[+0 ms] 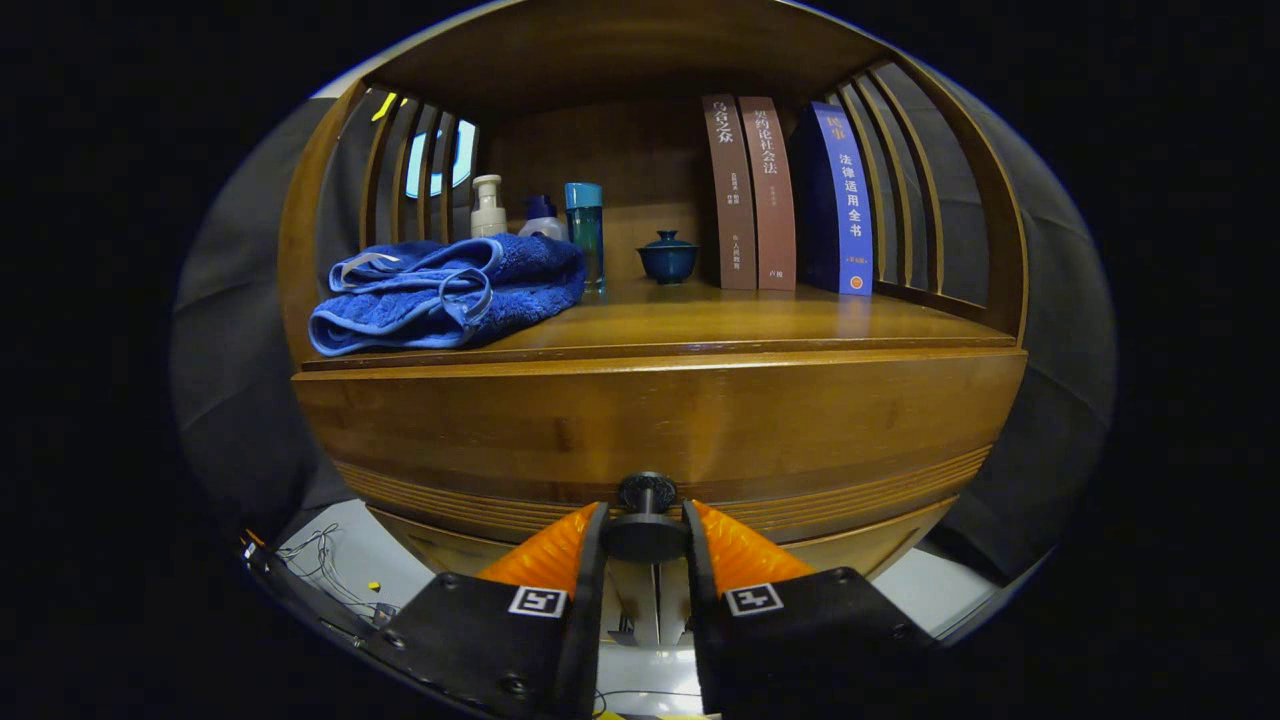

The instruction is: Pull open the drawer, take out the items inside it, and place them on the countertop above the cabinet.

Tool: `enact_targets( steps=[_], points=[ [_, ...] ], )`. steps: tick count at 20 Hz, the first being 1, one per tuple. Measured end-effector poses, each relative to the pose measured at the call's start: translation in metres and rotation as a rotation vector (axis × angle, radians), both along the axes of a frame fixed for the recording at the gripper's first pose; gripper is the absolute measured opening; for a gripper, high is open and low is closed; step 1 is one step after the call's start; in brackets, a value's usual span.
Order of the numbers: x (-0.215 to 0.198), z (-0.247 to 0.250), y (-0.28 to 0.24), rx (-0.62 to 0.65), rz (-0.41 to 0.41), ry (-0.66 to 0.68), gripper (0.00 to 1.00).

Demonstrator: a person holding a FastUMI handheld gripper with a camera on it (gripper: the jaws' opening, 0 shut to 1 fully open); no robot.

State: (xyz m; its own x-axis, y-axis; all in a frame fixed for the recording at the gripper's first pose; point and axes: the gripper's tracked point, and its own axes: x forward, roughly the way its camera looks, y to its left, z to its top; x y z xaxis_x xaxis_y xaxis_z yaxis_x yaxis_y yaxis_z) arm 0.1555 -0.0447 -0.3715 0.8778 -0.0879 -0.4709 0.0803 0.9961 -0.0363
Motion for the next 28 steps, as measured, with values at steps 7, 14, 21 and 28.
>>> enact_targets(
  steps=[7, 14, 21, 28],
  points=[
    [-0.004, 0.000, 0.000, -0.016, 0.015, 0.032, 0.35],
    [-0.053, 0.008, 0.006, -0.020, 0.005, 0.075, 0.35],
    [-0.135, 0.020, 0.017, -0.033, -0.005, 0.094, 0.35],
    [-0.181, 0.027, 0.023, -0.041, 0.003, 0.104, 0.34]
  ],
)
